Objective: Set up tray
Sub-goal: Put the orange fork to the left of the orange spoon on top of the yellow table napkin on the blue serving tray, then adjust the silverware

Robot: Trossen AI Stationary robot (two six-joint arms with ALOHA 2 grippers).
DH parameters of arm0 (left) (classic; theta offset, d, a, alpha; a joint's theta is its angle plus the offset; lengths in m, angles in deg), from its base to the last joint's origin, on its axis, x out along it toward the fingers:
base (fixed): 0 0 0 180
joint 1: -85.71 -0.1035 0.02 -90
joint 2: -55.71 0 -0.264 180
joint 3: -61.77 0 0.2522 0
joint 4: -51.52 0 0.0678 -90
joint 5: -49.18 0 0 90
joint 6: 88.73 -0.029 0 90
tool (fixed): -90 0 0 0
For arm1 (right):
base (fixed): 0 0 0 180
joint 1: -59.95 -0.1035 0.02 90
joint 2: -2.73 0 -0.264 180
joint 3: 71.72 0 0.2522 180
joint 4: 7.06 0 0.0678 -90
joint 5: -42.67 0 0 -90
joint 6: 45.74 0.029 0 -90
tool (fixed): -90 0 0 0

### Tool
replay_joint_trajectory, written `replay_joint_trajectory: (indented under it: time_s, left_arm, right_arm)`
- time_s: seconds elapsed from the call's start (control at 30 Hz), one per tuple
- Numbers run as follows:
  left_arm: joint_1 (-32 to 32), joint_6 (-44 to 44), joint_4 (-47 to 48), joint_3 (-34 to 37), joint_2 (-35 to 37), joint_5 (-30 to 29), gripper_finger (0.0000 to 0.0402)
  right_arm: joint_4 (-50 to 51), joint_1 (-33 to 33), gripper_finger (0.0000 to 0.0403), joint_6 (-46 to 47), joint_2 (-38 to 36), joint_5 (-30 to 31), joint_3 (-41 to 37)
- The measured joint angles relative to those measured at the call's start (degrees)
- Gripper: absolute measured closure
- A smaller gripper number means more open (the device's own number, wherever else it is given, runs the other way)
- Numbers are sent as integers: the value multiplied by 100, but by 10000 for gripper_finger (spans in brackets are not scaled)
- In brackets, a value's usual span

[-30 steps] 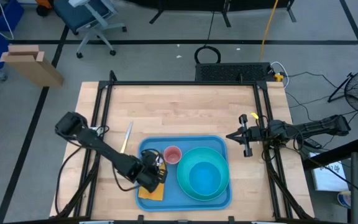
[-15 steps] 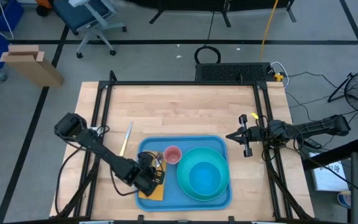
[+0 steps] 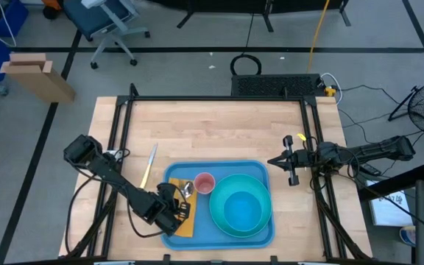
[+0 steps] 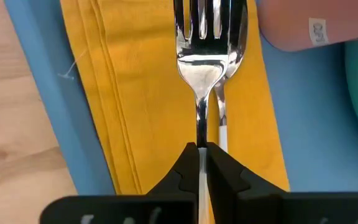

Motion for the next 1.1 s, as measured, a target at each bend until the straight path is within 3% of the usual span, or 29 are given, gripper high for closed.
replay_joint_trajectory:
  time_s: [0.43, 0.67, 0.9, 1.1]
  left_arm:
    - [-135, -182, 1, 0, 1, 5, 340]
    - [-124, -289, -175, 0, 1, 9, 336]
    - [-119, -998, -1236, -4, -64, -168, 335]
    - [-57, -1050, -1186, -2, -437, 56, 340]
  right_arm:
    - [-20, 1, 403, 2, 0, 0, 1]
    - [-17, -1, 403, 2, 0, 0, -1]
    - [-22, -1, 403, 0, 0, 0, 0]
    - [-39, 0, 403, 71, -2, 0, 0]
